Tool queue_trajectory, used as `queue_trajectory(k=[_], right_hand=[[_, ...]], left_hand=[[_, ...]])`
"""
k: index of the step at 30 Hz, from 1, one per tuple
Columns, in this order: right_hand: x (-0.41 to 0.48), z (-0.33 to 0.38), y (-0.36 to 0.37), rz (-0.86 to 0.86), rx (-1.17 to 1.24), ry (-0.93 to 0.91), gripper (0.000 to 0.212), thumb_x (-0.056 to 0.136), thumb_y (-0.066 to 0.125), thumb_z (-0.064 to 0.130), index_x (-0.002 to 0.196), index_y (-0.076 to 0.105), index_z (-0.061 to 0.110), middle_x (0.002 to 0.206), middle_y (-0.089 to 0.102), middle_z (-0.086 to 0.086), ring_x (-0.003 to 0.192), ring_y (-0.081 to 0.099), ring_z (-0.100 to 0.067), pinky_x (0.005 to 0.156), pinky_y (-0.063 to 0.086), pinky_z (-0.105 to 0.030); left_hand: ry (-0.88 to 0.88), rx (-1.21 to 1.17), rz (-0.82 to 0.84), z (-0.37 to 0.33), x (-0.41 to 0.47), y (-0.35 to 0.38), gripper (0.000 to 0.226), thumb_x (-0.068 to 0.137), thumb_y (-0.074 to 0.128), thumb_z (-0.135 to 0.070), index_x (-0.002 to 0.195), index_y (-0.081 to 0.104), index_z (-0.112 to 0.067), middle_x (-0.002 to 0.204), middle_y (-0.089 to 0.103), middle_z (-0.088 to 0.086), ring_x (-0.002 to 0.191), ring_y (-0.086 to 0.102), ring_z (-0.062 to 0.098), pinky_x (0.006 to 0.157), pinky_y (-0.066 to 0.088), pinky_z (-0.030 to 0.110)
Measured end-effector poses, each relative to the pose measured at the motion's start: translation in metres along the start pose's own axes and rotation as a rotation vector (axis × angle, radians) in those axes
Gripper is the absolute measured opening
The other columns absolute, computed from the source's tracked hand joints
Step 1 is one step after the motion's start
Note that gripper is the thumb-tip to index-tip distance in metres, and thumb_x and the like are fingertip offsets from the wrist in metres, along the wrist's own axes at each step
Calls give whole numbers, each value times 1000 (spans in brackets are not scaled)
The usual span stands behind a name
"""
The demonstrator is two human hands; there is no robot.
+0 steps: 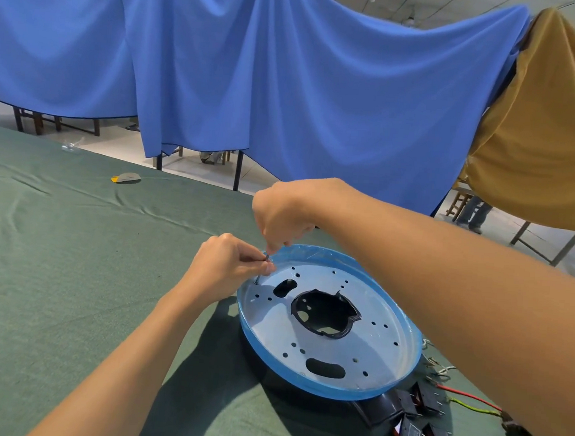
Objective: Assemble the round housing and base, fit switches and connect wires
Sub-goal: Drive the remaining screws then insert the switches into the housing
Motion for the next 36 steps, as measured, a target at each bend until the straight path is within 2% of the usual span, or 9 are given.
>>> queue_trajectory(k=[4,7,12,14,17,21,26,31,36], right_hand=[[-12,5,-15,-142,-115,-108,18,81,75,29,97,70,24,80,55,5,64,55,-12,48,35,-24],[-12,10,-14,-174,-133,-185,7,83,73,23,80,67,25,70,50,8,60,51,-12,47,34,-22],[-5,17,-12,-171,-103,-209,7,84,71,21,81,65,20,75,56,4,79,58,-25,69,52,-35],[-3,19,-12,-155,-106,-212,32,84,70,19,63,47,25,66,50,5,78,56,-26,66,48,-34],[2,20,-10,-112,-135,-186,37,85,68,18,62,41,25,67,57,5,80,57,-23,59,42,-28],[6,15,-7,-77,-148,-137,32,88,66,22,64,46,16,66,57,1,67,54,-19,47,34,-26],[6,13,-6,-44,-94,-74,22,89,64,20,71,56,11,59,56,3,44,47,-10,25,23,-10],[14,19,-7,48,-73,-15,16,89,64,19,74,61,13,63,62,3,47,52,-13,44,42,-20],[17,13,-5,147,-50,41,18,92,62,24,80,67,13,66,62,3,42,49,-12,47,42,-18]], left_hand=[[2,18,0,0,0,0,3,80,81,-27,78,81,-25,71,75,1,79,68,28,77,53,47],[-1,20,2,-1,0,0,4,79,81,-28,80,81,-24,73,75,0,80,69,28,78,53,46],[-14,-18,5,-1,-1,-1,3,80,81,-26,79,81,-24,73,75,2,82,68,31,78,54,48],[-20,-38,9,0,-1,-2,3,80,81,-25,77,81,-25,72,75,0,79,68,29,76,54,46],[-20,-54,13,-1,-3,-2,6,81,80,-25,75,81,-27,69,74,5,64,56,15,69,50,43],[-29,-44,-1,-1,-4,-2,4,81,80,-26,78,81,-26,72,75,5,68,61,27,73,51,45],[-32,-41,21,-1,-3,1,6,81,79,-26,78,82,-21,73,72,16,66,50,16,67,48,41],[-39,-77,16,-2,-5,-1,6,82,79,-24,77,80,-27,71,72,14,67,51,16,63,43,36],[-46,-76,16,-3,-6,-1,5,83,78,-23,80,81,-27,74,75,8,75,65,33,74,53,44]])
Point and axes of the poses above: each hand's wrist, its own x-axis towards the middle knuckle, its own y-axis out of the palm, z = x × y, the point moved 10 cm from there along x, towards the middle knuckle
